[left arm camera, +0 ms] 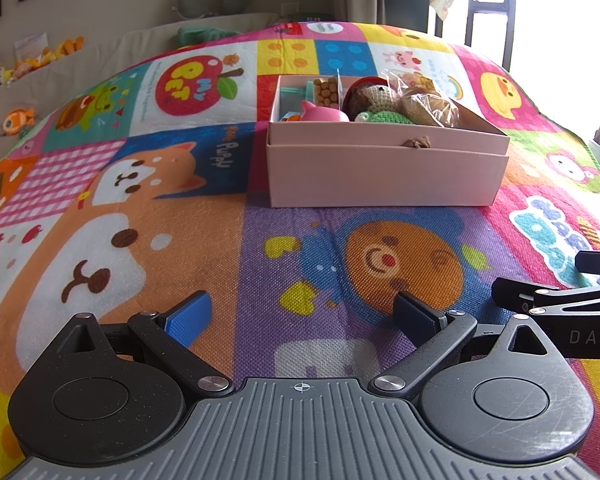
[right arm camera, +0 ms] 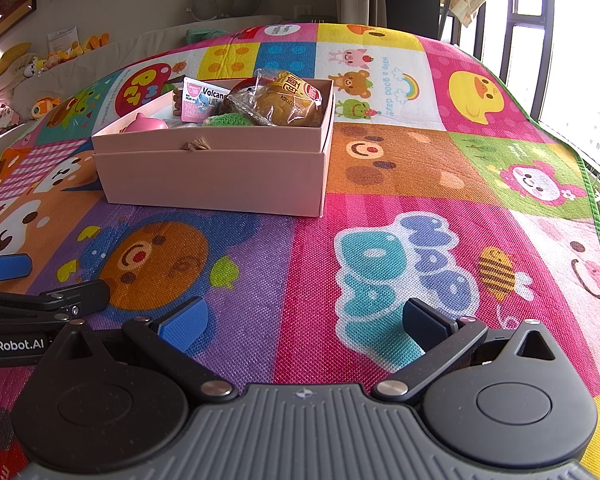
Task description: Organize objects
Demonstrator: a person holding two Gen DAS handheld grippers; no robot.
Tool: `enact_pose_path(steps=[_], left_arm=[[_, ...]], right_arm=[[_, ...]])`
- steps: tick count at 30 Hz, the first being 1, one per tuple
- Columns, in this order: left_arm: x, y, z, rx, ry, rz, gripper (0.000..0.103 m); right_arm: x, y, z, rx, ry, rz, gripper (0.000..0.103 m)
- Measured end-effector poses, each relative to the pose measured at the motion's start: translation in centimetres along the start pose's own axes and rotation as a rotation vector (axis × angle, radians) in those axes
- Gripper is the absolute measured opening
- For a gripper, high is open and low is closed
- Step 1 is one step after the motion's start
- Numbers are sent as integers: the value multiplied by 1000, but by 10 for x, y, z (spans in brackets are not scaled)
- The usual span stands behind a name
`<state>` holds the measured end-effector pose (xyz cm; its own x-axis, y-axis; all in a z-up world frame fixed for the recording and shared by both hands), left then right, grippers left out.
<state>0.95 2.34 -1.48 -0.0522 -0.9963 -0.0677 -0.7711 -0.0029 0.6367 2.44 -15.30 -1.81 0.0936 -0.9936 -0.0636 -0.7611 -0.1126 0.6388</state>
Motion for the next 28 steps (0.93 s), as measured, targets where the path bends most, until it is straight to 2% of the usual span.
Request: enact_pose_path(steps=[28], left_arm=[[-3, 0, 0, -1, 3, 5, 100]], right_arm=[[0, 0, 0, 0, 0, 0, 103]])
Point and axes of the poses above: each gripper's, at about its wrist camera, not at the fingertips, and y roughly against the way its jaws point, x to its right, z to its underside, the point moved 3 cm from there along -y, roughly the way its jaws point, and after that the axes turned 4 degrees about -y, right-handed, at the moved point
